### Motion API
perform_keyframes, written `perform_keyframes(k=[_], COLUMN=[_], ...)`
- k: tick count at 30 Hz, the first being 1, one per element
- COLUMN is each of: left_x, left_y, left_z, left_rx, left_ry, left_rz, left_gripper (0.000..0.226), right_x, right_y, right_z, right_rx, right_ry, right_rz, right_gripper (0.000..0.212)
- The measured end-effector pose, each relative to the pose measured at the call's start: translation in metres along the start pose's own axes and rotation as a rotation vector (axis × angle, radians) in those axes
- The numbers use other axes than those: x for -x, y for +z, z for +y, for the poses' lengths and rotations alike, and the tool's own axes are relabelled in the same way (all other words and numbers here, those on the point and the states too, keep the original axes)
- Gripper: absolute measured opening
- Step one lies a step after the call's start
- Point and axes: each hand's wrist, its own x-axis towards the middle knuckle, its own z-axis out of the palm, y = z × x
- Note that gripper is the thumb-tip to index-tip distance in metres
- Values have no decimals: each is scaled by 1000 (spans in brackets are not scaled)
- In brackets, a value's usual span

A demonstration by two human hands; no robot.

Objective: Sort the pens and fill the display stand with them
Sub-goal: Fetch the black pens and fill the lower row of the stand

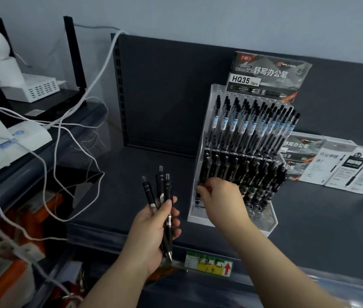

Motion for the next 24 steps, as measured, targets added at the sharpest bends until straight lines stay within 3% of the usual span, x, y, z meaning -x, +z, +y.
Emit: perform_keyframes(k=[6,11,13,17,24], left_x=[1,2,3,6,7], left_y=[2,0,0,1,3], left_z=[-3,-1,0,-1,-3], left_rx=[-9,-13,-16,-27,-37], left_ry=[-24,-19,-14,-8,-45], left_rz=[-48,-78,-94,-135,-223], left_gripper=[16,12,10,12,21], right_x=[1,18,29,51,53], right_y=[0,0,0,1,-7], right_z=[-2,-3,-6,-16,-13], right_rx=[15,-259,-467,-802,-844], right_ry=[27,84,161,194,221], right_rz=[-14,136,47,-317,-327], right_gripper=[26,12,14,9,7])
